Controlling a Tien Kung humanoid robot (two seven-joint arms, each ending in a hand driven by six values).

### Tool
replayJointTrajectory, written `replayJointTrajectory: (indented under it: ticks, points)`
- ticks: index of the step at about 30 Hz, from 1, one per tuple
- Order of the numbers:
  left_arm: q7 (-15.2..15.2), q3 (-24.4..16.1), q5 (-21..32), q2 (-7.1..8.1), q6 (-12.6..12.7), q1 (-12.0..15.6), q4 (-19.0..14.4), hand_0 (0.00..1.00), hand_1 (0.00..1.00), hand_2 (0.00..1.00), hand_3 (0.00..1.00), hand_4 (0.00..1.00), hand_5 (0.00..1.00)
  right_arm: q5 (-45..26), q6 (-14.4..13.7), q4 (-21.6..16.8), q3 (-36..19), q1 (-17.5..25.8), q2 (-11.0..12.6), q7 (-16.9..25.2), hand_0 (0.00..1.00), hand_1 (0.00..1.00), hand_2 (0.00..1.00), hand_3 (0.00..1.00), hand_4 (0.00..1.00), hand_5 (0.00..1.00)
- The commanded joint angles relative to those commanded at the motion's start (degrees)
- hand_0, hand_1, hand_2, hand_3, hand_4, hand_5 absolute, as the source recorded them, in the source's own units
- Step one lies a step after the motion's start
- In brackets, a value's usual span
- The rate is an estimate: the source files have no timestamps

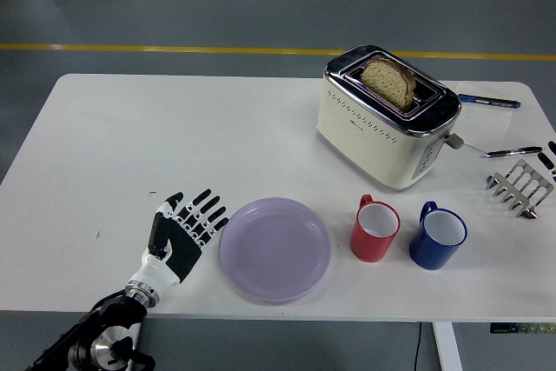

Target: Push plate across desktop,pick up the break from the machine,place the break in the plate

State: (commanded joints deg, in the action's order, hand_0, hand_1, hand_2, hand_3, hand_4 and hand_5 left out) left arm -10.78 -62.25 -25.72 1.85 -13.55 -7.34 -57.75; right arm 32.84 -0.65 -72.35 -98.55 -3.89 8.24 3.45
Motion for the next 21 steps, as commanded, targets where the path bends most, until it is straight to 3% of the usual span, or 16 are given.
replayJointTrajectory:
  ticks: [21]
  points:
    - [0.73, 2.79, 2.49, -0.45, -1.72, -1.84, 0.93, 0.822, 0.831, 0.856, 0.803, 0.557, 0.998, 0.04, -0.03, -0.04, -0.02, -0.17, -0.05, -0.04, 0.683, 0.652, 0.694, 0.721, 0.496, 0.484]
